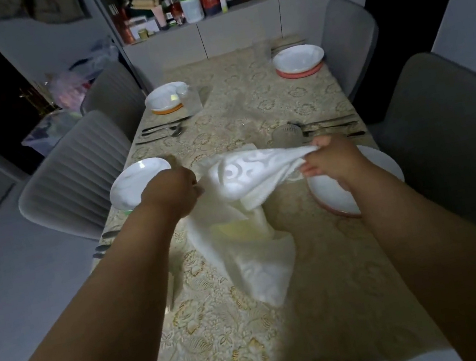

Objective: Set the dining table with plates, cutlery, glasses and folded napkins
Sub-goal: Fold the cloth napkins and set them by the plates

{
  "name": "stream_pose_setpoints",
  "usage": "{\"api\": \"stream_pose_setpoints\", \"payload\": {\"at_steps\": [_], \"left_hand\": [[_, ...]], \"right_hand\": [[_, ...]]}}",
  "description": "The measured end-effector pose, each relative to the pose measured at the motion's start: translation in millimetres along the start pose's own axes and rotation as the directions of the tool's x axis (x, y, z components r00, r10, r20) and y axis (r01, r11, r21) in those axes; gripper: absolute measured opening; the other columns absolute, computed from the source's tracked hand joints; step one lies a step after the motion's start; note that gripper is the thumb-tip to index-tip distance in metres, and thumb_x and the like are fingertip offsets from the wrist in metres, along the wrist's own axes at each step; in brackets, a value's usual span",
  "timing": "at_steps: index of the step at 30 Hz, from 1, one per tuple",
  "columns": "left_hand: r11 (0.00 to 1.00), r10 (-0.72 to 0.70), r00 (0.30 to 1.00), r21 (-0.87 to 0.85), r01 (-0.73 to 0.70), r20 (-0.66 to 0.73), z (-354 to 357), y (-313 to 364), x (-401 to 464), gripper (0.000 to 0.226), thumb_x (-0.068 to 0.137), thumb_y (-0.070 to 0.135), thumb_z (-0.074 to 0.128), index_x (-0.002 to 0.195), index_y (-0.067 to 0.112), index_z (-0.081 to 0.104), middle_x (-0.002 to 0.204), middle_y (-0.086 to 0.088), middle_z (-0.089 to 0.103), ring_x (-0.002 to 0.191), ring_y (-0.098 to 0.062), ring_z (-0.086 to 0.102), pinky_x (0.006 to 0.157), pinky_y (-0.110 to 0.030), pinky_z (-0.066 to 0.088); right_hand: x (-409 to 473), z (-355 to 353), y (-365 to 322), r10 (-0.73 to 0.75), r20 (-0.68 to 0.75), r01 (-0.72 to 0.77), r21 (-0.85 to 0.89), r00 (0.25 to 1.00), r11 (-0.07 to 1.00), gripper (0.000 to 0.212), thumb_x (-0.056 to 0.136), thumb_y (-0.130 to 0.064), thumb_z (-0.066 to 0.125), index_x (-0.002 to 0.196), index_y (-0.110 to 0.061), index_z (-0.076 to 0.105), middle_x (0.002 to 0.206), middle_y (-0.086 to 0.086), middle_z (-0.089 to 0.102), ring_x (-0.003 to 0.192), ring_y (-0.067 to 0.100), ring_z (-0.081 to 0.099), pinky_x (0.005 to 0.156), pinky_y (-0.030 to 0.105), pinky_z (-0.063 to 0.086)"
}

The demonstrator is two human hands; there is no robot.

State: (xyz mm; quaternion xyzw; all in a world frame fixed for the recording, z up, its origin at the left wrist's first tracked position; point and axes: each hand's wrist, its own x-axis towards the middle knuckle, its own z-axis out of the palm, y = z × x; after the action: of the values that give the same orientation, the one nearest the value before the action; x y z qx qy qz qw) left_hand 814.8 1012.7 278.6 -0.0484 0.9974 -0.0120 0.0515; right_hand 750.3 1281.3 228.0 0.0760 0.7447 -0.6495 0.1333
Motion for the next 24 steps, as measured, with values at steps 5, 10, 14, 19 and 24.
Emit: {"api": "stream_pose_setpoints", "payload": {"at_steps": [5,10,14,19,24], "left_hand": [[0.972,-0.140,0.956,-0.221,0.083,-0.256,-35.4,-2.0,10.7,0.024,0.097,0.028,0.049,0.096,0.013,0.068,0.103,-0.013,0.066,0.099,-0.036,0.059,0.083,-0.038,0.048],[0.802,-0.227,0.806,-0.574,-0.164,-0.547,-82.5,6.3,5.6,0.026,0.097,0.020,0.053,0.084,0.002,0.067,0.075,-0.016,0.060,0.072,-0.026,0.056,0.063,-0.026,0.038],[0.525,-0.301,0.718,-0.738,-0.424,-0.627,-112.2,10.5,-2.1,0.024,0.095,0.023,0.053,0.082,0.006,0.065,0.062,-0.003,0.051,0.063,-0.014,0.048,0.057,-0.028,0.041],[0.398,-0.163,0.722,-0.714,-0.576,-0.673,-105.5,9.0,-28.5,0.021,0.094,0.023,0.052,0.094,0.026,0.072,0.095,-0.006,0.069,0.093,-0.019,0.063,0.087,-0.046,0.053],[0.232,-0.160,0.874,-0.878,-0.420,-0.460,-40.1,-4.5,-73.9,0.020,0.094,0.027,0.053,0.095,0.029,0.073,0.102,0.001,0.070,0.101,-0.030,0.064,0.091,-0.058,0.049]], "right_hand": [[-12.1,2.4,-44.2,-0.195,-0.023,0.195,0.225,0.981,0.955,0.035,0.091,0.007,0.048,0.120,-0.010,0.057,0.109,0.008,0.059,0.097,0.019,0.062,0.090,0.030,0.053],[-42.5,-6.4,-87.2,-0.474,-0.055,0.474,0.215,0.879,0.854,0.049,0.092,0.013,0.040,0.135,-0.009,0.046,0.113,-0.004,0.053,0.094,-0.004,0.059,0.085,0.014,0.049],[-73.4,-15.1,-108.2,-0.551,-0.237,0.597,0.225,0.800,0.770,0.050,0.090,0.006,0.039,0.131,-0.020,0.051,0.107,0.008,0.061,0.091,0.010,0.052,0.088,0.021,0.046],[-111.3,-24.7,-99.4,-0.630,-0.365,0.702,0.103,0.685,0.704,0.039,0.098,-0.003,0.037,0.129,-0.016,0.054,0.118,-0.015,0.053,0.108,-0.009,0.053,0.102,0.019,0.043],[-148.1,-23.8,-44.5,-0.599,-0.469,0.689,0.028,0.649,0.724,0.029,0.097,-0.028,0.040,0.113,-0.026,0.064,0.114,-0.015,0.060,0.114,0.008,0.054,0.106,0.037,0.041]]}}
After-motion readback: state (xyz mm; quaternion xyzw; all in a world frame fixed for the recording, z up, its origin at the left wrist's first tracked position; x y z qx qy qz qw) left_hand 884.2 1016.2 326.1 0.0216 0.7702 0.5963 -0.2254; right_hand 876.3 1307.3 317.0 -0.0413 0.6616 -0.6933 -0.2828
